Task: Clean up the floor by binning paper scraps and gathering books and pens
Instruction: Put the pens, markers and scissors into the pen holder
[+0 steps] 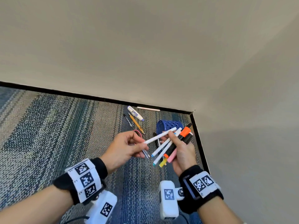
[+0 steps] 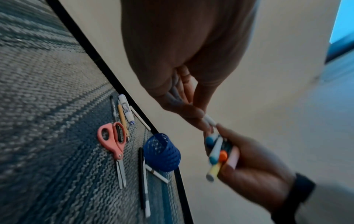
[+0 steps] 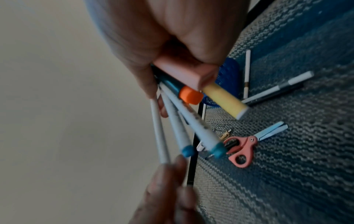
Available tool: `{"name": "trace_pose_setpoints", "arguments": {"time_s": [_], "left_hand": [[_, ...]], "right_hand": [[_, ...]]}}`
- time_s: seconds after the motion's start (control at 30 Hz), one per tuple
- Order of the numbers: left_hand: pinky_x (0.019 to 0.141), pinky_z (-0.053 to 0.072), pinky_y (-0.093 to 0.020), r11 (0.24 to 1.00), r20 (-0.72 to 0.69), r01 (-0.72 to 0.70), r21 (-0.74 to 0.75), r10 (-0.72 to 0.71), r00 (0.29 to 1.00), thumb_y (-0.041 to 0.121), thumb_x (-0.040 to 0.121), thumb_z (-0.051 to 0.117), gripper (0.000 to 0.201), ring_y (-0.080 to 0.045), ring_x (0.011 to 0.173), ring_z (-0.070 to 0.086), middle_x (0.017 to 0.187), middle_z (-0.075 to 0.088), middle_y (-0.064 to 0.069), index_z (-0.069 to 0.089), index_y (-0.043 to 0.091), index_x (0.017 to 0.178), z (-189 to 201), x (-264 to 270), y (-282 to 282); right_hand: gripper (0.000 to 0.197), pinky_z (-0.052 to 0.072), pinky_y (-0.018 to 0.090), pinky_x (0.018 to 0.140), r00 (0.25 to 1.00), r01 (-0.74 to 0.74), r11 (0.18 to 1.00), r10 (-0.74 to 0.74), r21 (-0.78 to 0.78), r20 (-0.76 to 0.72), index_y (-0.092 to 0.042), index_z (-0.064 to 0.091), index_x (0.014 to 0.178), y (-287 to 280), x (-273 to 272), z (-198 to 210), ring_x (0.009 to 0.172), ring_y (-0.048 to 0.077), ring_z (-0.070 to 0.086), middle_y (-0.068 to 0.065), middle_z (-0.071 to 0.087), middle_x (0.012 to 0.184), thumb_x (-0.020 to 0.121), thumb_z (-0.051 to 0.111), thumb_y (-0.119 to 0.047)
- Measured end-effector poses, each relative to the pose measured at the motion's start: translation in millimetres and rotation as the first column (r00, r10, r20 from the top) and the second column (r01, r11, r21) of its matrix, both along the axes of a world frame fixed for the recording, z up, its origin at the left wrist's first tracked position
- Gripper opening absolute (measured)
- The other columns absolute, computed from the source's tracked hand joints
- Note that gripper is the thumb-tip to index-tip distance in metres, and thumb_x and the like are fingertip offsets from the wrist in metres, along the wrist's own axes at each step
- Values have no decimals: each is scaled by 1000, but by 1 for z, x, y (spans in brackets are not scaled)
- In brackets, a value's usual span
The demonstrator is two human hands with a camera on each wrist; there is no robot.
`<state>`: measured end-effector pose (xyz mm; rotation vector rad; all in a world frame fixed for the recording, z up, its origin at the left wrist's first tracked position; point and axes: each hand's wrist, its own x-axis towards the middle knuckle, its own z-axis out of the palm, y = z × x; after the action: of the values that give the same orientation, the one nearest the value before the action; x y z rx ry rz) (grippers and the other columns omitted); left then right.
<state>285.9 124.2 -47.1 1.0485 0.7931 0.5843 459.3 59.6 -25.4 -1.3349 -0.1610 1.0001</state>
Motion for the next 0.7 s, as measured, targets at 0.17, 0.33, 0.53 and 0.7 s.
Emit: {"name": "trace_pose_setpoints", "arguments": {"time_s": [0.17, 0.33, 0.53, 0.7], "left_hand": [[47, 49, -25, 966, -179, 199, 166, -169, 969, 1, 81, 75, 20, -18, 47, 59, 65, 64, -5, 55, 0, 87, -15, 21, -10], [61, 54, -29, 862, -280, 420, 284, -345, 896, 36, 87, 69, 24, -15, 63, 65, 76, 68, -4, 64, 12, 86, -18, 45, 3], [81, 52, -34, 791, -666, 445, 419, -65, 743, 54, 89, 58, 42, -21, 89, 63, 97, 68, -3, 64, 15, 102, -65, 118, 50], [83, 50, -36, 768, -694, 425, 479, 36, 719, 46, 87, 64, 34, -31, 99, 63, 108, 68, -11, 70, 22, 111, -83, 169, 52]], "right_hand": [[38, 55, 46, 83, 997, -70, 997, 71, -23, 38, 5, 62, 112, -4, 10, -8, 87, 31, 67, 24, 67, 97, 77, 71, -8], [10, 55, 45, 85, 998, -56, 998, 56, -7, -4, 0, 67, 90, -15, 30, -15, 88, 30, 71, 21, 72, 95, 88, 60, -5], [23, 60, 39, 71, 992, 88, 980, -70, -180, 103, 3, 60, 105, -42, 62, -30, 64, 20, 67, 11, 63, 75, 85, 67, -6], [22, 44, 34, 56, 947, -46, 921, 163, -387, 276, 0, 64, 98, -68, 67, -27, 55, 12, 65, 6, 67, 66, 81, 73, -11]]}}
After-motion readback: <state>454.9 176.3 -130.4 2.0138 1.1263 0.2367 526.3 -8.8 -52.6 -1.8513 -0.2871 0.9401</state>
